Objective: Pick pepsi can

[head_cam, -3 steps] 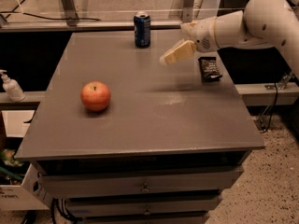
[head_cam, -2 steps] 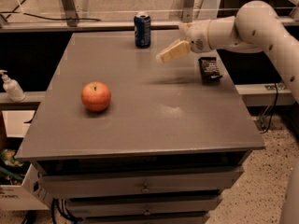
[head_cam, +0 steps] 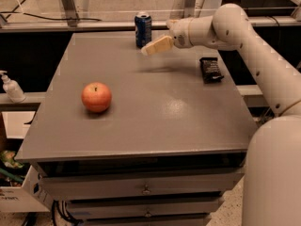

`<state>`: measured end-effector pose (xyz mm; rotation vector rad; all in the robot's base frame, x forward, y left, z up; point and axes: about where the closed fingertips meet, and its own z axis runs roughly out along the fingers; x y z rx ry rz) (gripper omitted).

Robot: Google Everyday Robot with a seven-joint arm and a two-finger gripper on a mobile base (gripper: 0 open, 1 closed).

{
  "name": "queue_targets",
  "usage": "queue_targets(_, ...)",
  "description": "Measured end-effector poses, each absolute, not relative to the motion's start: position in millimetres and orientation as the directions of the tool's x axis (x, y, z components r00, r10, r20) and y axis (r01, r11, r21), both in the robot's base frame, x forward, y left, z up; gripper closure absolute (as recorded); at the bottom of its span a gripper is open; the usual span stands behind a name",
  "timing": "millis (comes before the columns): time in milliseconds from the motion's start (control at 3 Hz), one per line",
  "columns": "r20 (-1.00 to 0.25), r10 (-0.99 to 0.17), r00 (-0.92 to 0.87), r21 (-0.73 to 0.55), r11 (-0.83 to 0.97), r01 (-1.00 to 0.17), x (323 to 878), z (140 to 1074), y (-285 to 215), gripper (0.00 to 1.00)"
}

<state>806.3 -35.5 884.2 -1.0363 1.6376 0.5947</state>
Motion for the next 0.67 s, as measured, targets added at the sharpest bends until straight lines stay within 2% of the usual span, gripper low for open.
queue_targets(667, -0.955, -0.288, -0.074, -0.089, 0.516, -0.852, 858.1, 875.4, 10.5, 0.00)
